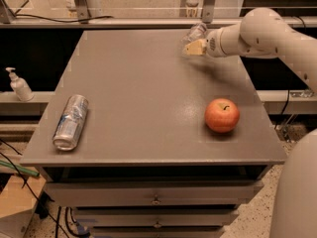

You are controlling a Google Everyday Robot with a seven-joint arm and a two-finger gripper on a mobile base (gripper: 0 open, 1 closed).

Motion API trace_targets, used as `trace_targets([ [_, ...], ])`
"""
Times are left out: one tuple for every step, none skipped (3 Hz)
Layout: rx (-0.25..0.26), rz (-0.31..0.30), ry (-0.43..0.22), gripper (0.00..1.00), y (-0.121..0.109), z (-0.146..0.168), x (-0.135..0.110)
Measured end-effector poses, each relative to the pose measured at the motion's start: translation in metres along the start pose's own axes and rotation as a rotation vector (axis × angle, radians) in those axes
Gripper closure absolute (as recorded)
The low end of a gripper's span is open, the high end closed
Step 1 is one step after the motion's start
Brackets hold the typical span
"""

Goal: Move water bottle near redbull can

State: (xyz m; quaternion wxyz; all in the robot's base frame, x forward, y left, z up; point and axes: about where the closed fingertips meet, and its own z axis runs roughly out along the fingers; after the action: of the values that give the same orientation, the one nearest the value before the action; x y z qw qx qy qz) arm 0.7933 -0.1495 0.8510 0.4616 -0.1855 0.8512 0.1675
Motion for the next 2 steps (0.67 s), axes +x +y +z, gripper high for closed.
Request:
trace_targets([
  [0.019,-0.027,0.012,0.88,0.0005,-0.0019,-0.0039],
  [0.031,-0.039,0.02,0.9,-0.0001,-0.0045,-0.0042],
])
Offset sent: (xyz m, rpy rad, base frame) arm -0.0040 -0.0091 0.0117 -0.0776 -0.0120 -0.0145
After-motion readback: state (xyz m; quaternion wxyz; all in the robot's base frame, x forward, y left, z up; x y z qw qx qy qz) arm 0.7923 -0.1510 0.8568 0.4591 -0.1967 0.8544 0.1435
